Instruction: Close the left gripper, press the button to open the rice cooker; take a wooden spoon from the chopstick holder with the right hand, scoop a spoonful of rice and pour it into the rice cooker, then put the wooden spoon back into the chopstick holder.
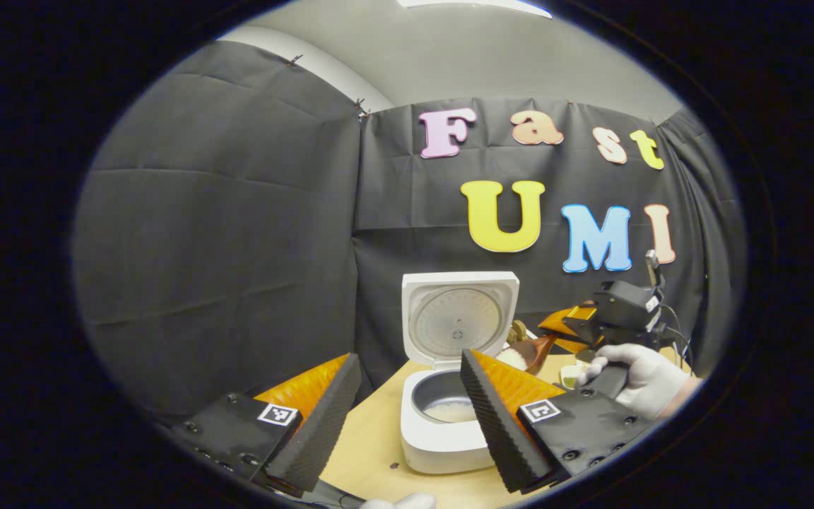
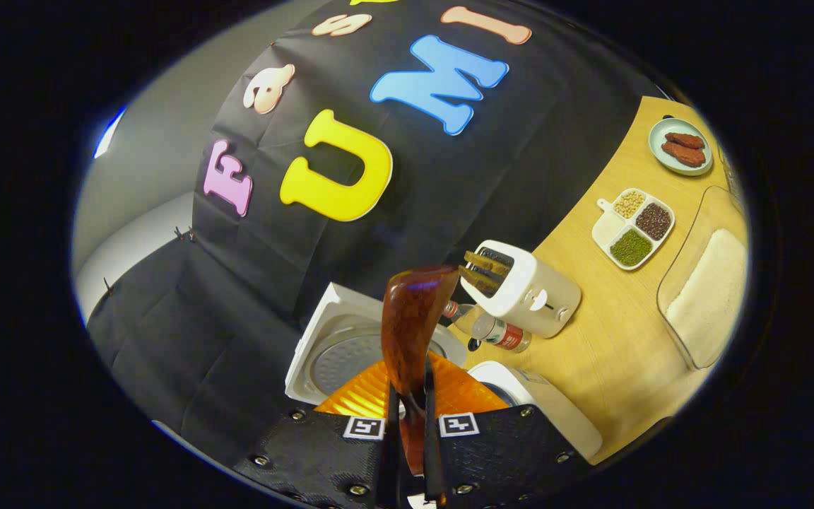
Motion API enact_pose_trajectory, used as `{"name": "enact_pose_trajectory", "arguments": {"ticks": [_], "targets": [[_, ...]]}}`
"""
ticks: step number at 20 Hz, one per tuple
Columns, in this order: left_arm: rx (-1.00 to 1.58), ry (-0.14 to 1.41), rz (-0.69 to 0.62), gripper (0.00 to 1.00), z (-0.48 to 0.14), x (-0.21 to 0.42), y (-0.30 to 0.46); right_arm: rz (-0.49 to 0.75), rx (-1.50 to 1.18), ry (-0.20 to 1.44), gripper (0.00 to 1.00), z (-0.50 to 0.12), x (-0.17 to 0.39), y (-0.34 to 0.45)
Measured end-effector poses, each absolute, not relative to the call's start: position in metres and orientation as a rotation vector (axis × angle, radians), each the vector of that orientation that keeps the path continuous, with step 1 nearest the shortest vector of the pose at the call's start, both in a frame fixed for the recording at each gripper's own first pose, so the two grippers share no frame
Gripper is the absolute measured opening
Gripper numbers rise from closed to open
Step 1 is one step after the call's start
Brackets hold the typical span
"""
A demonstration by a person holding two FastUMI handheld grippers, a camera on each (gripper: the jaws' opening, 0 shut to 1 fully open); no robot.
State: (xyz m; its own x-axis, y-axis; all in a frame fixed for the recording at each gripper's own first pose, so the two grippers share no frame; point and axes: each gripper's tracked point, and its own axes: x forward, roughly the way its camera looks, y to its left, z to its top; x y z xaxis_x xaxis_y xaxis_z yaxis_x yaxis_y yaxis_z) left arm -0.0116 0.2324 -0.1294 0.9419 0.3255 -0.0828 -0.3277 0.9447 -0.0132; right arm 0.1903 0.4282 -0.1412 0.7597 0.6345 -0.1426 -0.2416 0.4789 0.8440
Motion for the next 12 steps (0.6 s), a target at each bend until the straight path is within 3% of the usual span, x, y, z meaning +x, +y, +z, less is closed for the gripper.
{"name": "enact_pose_trajectory", "arguments": {"ticks": [7,12], "targets": [[-0.022,0.081,0.354,1.0,-0.134,-0.017,0.24,0.565,0.658,0.462,0.13,-0.185,0.181,0.476],[-0.015,0.084,0.37,0.98,-0.138,-0.023,0.247,0.586,0.257,0.296,0.13,-0.185,0.173,0.494]]}}
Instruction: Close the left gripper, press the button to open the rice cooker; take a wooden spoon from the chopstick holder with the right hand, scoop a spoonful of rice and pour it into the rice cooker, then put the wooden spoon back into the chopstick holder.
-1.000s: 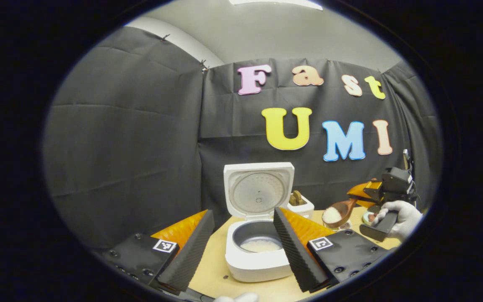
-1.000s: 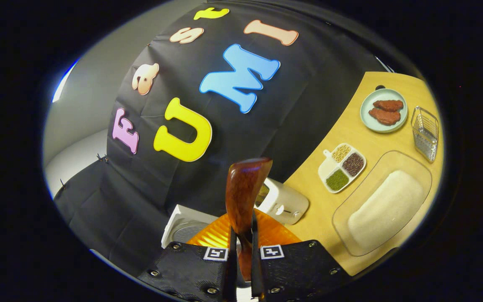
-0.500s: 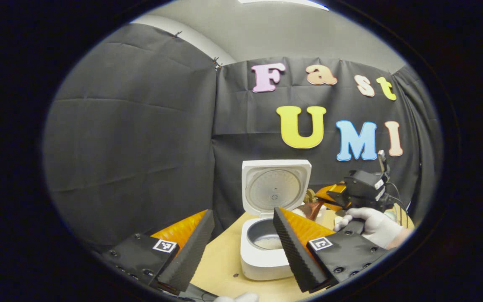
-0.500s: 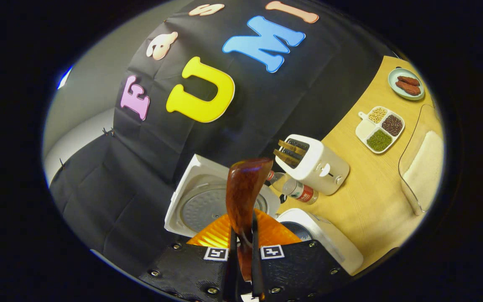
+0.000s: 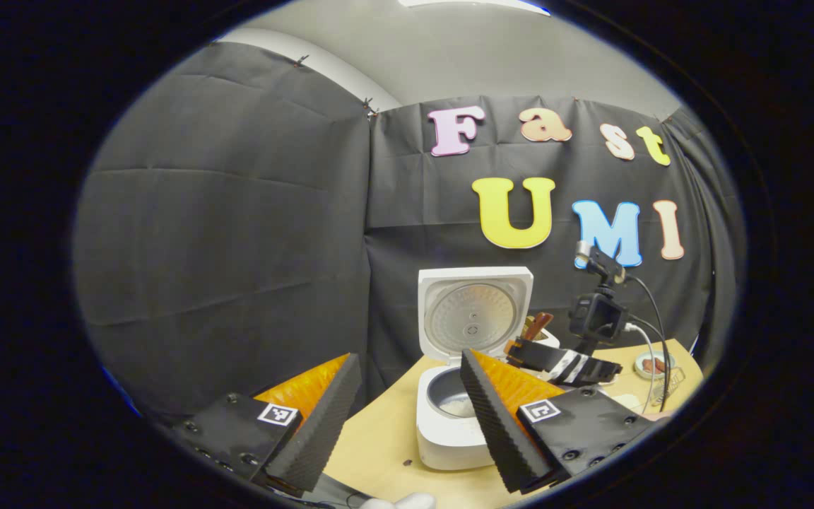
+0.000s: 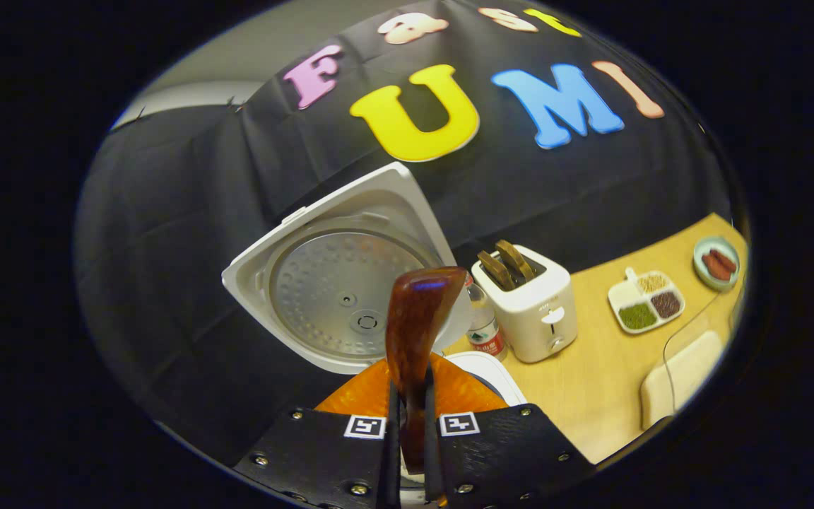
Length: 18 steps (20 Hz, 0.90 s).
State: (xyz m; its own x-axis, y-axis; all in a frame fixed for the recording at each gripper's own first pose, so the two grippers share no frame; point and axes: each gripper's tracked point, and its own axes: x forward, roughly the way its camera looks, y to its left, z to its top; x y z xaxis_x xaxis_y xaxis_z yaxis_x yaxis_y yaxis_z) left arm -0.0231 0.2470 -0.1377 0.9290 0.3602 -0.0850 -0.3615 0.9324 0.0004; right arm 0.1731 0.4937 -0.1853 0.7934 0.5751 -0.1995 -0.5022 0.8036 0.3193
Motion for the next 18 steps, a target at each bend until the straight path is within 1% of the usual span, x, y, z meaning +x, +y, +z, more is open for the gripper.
{"name": "enact_pose_trajectory", "arguments": {"ticks": [2,7,10,16,18], "targets": [[-0.02,0.086,0.379,0.96,-0.139,-0.025,0.251,0.601,0.124,0.241,0.13,-0.182,0.168,0.503],[-0.023,0.086,0.398,1.0,-0.143,-0.032,0.26,0.638,-0.192,0.099,0.13,-0.176,0.156,0.524],[-0.025,0.089,0.407,1.0,-0.143,-0.032,0.262,0.673,-0.355,0.018,0.13,-0.174,0.15,0.536],[-0.013,0.082,0.415,1.0,-0.142,-0.034,0.263,0.7,-0.468,-0.004,0.13,-0.185,0.147,0.539],[-0.015,0.083,0.416,0.99,-0.143,-0.035,0.263,0.703,-0.432,0.013,0.13,-0.186,0.148,0.538]]}}
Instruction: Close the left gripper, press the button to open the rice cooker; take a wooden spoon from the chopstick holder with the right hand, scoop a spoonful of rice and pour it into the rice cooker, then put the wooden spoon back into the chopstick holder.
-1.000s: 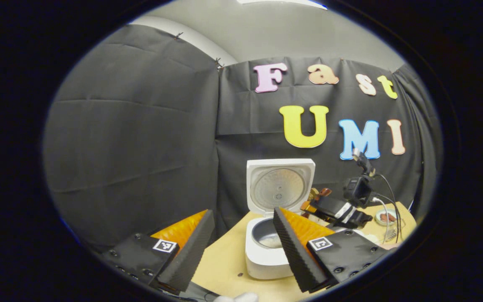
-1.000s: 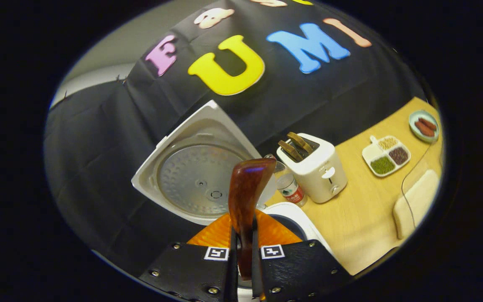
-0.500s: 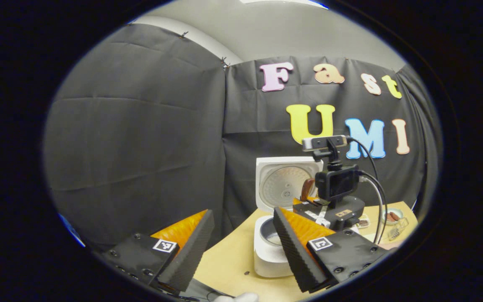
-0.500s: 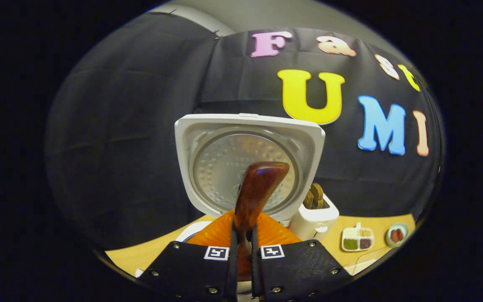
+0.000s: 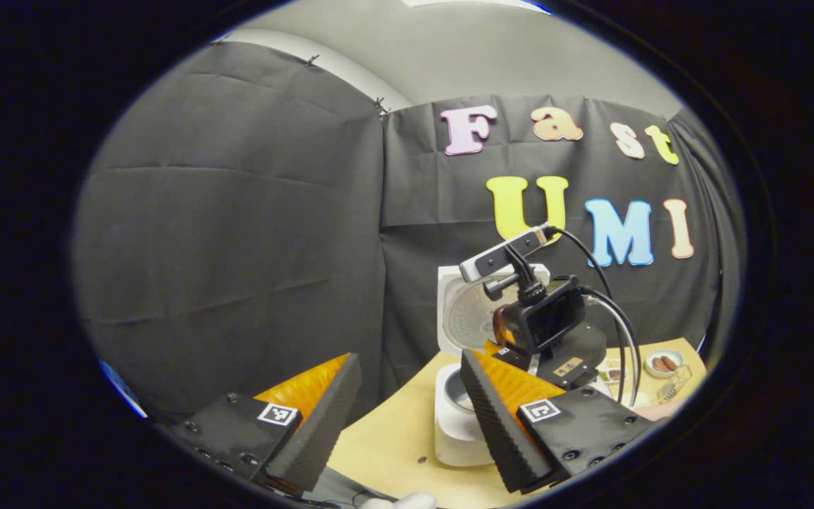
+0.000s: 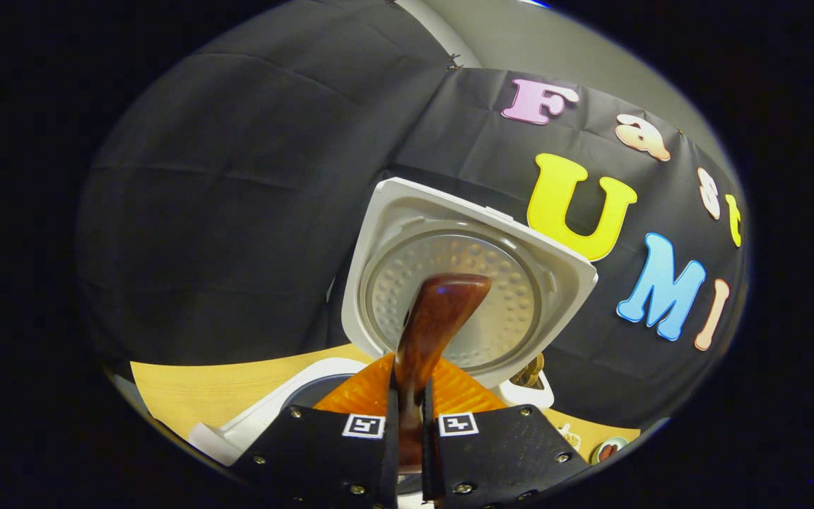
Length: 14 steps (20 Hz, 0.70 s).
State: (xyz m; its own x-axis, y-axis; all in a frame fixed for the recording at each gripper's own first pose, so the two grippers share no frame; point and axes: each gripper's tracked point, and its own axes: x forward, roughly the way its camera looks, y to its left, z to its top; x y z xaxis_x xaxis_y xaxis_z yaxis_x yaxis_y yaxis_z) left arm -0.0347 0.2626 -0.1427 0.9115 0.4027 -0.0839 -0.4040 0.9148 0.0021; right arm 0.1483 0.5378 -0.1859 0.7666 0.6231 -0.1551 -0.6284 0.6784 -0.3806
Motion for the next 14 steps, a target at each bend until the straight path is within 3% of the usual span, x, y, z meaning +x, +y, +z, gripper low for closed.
{"name": "enact_pose_trajectory", "arguments": {"ticks": [7,14], "targets": [[-0.005,0.075,0.399,0.99,-0.139,-0.035,0.26,0.684,0.102,0.183,0.13,-0.153,0.161,0.505],[0.003,0.05,0.309,1.0,-0.126,-0.027,0.22,0.547,0.497,0.195,0.13,-0.098,0.194,0.387]]}}
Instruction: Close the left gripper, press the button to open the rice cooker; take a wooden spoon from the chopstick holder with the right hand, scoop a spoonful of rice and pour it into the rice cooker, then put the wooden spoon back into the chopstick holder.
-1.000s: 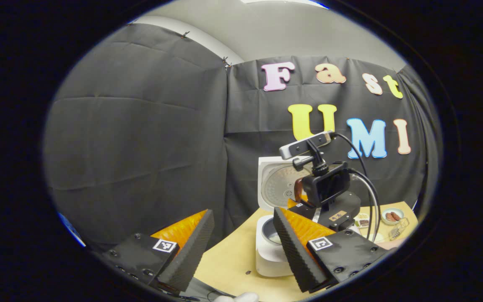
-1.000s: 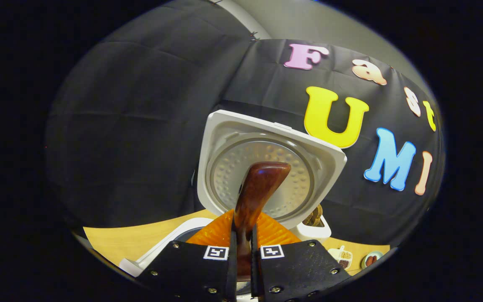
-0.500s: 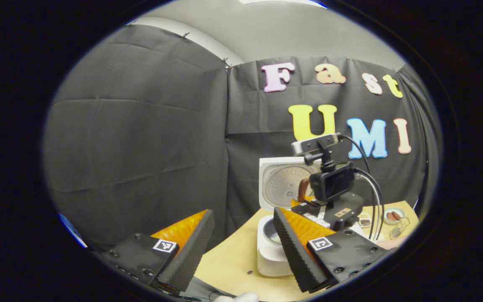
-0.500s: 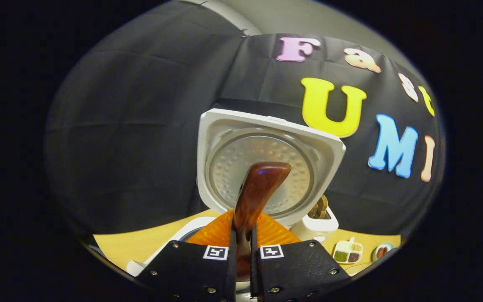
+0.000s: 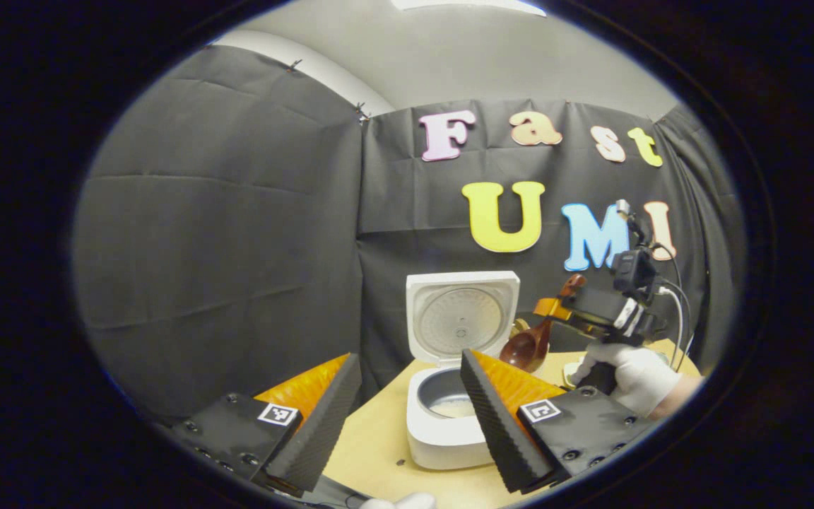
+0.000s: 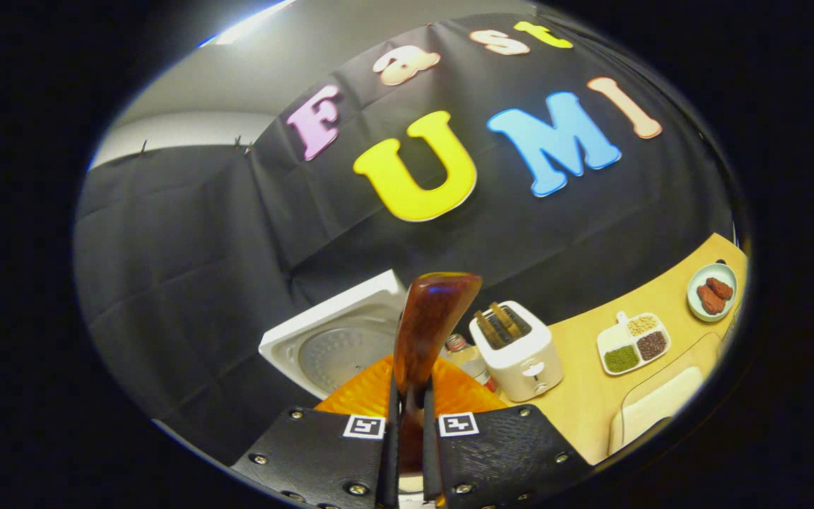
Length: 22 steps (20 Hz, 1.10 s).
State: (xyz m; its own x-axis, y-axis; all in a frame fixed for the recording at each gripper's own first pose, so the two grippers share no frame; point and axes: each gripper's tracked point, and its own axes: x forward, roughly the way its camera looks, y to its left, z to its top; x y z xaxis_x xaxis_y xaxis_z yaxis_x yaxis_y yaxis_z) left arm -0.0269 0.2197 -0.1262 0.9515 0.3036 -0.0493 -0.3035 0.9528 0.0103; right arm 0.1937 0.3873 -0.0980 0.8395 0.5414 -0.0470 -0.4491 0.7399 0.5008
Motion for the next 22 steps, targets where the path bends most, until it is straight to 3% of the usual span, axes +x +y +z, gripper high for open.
{"name": "enact_pose_trajectory", "arguments": {"ticks": [6,14,22], "targets": [[0.02,0.039,0.213,0.96,-0.114,-0.001,0.154,0.343,0.514,0.117,0.13,-0.097,0.234,0.224],[0.035,0.059,0.164,1.0,-0.115,0.021,0.086,0.045,0.477,0.091,0.13,-0.143,0.277,-0.01],[0.045,0.074,0.156,1.0,-0.113,0.032,0.047,-0.012,0.465,0.153,0.13,-0.2,0.291,-0.067]]}}
